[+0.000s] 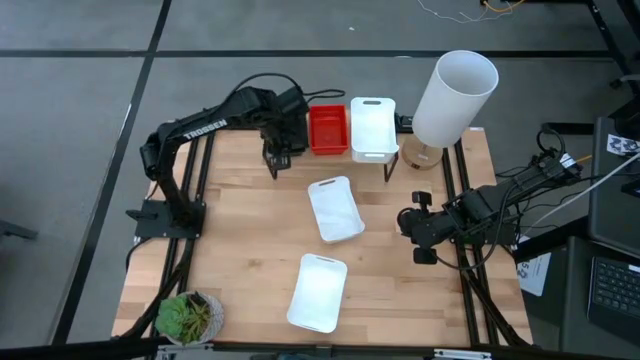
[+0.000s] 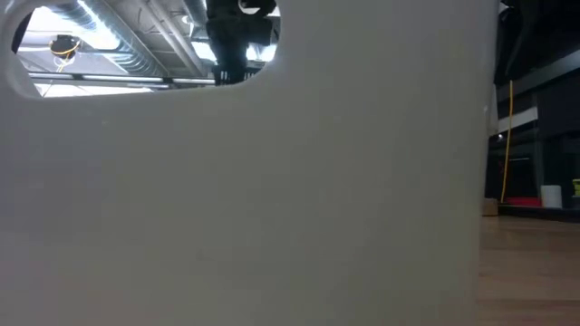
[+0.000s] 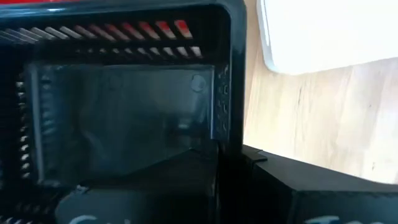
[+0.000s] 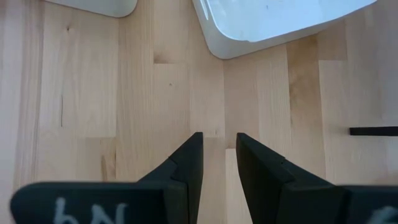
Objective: Stack baskets on shelf by color
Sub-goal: Stack the black bin on top of the other black bin on the shelf
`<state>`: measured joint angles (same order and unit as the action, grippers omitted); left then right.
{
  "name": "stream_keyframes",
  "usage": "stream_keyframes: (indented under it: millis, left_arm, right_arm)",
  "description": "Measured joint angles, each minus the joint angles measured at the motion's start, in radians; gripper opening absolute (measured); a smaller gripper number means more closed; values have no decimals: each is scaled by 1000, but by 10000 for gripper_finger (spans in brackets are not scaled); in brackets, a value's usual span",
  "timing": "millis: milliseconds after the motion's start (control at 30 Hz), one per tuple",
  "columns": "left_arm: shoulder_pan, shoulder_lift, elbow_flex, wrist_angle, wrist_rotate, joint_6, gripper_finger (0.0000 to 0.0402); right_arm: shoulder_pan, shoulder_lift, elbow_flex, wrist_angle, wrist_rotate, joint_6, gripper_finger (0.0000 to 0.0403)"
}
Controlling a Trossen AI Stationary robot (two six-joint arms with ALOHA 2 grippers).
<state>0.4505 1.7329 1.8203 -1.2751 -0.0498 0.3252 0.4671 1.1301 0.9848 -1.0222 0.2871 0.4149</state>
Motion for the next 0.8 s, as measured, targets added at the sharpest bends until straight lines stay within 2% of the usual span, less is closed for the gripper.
stream_keyframes:
  millis: [200,567,800]
  left_arm:
    - [-1,0,-18,-29,-41,-8,6]
    - [1,-1,-18,-17,-43,-51,70]
    - [-23,-43,-18,-15,-34,-60,77]
  right_arm:
    - [0,0,0,0,0,0,97]
    - [0,0,0,0,0,23,97]
    - [0,0,0,0,0,24,97]
